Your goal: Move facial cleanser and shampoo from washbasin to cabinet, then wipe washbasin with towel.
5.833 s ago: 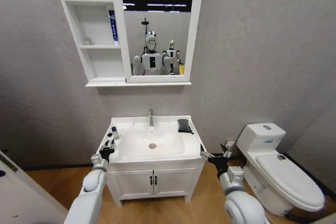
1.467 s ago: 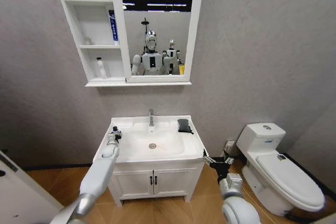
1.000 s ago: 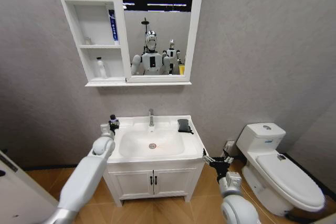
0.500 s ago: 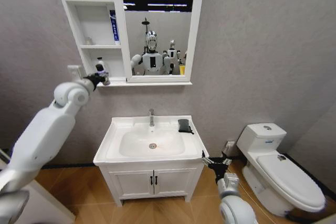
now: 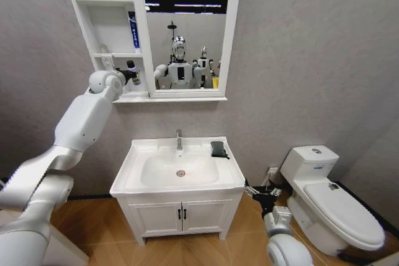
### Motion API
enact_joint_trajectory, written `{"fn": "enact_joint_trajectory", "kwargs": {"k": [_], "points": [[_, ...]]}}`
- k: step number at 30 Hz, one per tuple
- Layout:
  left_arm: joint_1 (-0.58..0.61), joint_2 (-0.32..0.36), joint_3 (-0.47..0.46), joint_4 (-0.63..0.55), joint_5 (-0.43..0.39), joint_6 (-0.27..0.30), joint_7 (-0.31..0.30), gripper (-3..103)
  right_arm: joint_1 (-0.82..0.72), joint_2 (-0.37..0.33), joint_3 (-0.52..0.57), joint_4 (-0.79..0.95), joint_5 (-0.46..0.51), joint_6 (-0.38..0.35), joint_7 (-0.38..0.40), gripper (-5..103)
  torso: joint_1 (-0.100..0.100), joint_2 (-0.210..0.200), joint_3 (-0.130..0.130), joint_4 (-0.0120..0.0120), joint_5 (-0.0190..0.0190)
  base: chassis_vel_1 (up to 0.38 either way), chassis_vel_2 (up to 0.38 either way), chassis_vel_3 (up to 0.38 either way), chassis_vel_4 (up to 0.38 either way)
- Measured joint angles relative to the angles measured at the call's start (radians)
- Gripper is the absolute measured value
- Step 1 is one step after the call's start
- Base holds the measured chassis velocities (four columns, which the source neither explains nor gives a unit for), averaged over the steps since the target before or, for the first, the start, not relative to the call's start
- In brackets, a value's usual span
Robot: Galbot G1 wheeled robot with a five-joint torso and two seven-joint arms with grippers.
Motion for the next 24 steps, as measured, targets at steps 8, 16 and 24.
{"fn": "enact_joint_trajectory", "kwargs": {"k": [8,16,24], "points": [[0.017,-0.052,-0.028,0.068,0.037,-0.017,0.011,43,0.020,-0.012,-0.004,-0.011,-0.002,-0.004,0.002,100,0.000,0.000,0.000,-0.0002,0.0001,0.000,0.000,0.000,0.000],[0.016,-0.091,-0.040,0.124,0.071,-0.045,0.021,43,0.018,-0.016,0.000,-0.016,-0.001,-0.002,0.002,100,0.000,0.000,0.000,-0.0003,0.0002,0.000,0.000,0.000,0.000],[0.012,-0.110,-0.045,0.162,0.107,-0.064,0.016,47,0.011,-0.016,-0.001,-0.017,-0.001,0.008,-0.001,100,0.000,0.000,0.000,-0.0003,0.0001,0.000,0.000,0.000,0.000]]}}
